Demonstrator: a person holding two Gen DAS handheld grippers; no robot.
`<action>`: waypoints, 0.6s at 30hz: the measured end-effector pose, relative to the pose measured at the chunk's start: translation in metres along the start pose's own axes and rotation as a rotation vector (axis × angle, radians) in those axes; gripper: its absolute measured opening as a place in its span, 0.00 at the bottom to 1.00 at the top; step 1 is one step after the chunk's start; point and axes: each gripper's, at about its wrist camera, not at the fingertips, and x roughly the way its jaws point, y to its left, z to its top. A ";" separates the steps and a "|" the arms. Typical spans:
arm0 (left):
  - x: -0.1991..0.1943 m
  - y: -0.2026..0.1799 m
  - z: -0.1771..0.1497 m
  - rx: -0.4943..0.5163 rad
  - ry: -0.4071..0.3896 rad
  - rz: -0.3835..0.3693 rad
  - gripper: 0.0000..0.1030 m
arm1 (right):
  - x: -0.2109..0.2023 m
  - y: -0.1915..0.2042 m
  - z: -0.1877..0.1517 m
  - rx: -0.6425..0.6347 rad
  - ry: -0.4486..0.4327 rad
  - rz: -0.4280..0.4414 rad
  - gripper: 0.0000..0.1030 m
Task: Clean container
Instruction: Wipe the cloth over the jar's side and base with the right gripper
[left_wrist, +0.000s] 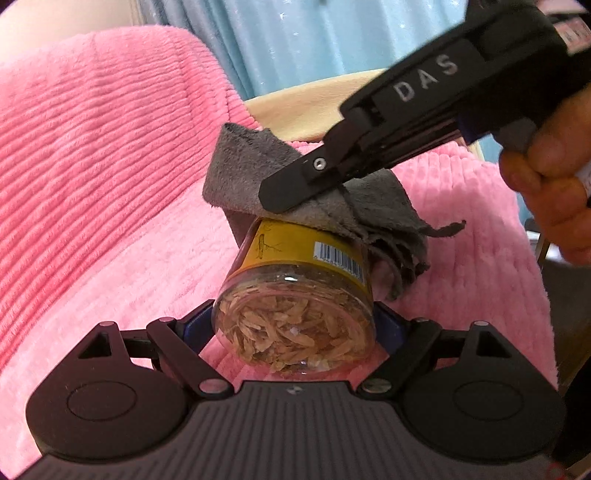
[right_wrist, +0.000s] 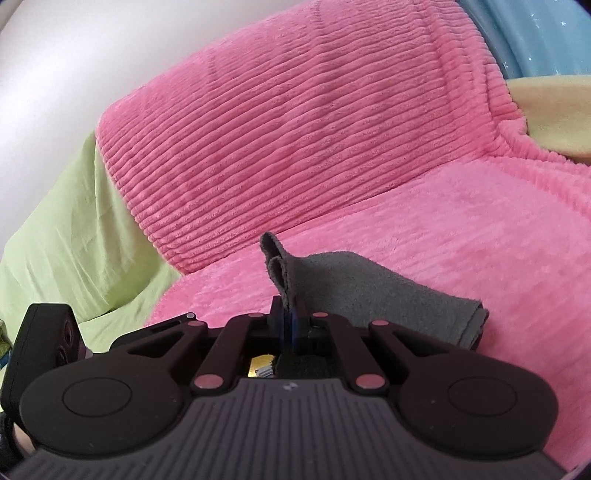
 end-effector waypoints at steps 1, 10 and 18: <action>0.000 0.002 -0.001 -0.017 0.001 -0.009 0.85 | 0.001 0.000 0.000 0.002 -0.002 0.001 0.01; 0.002 0.009 0.001 -0.025 -0.001 -0.023 0.84 | 0.000 0.001 -0.001 0.006 -0.004 -0.008 0.01; 0.007 -0.009 0.000 0.174 -0.004 0.098 0.84 | 0.002 0.029 -0.009 -0.102 0.087 0.101 0.02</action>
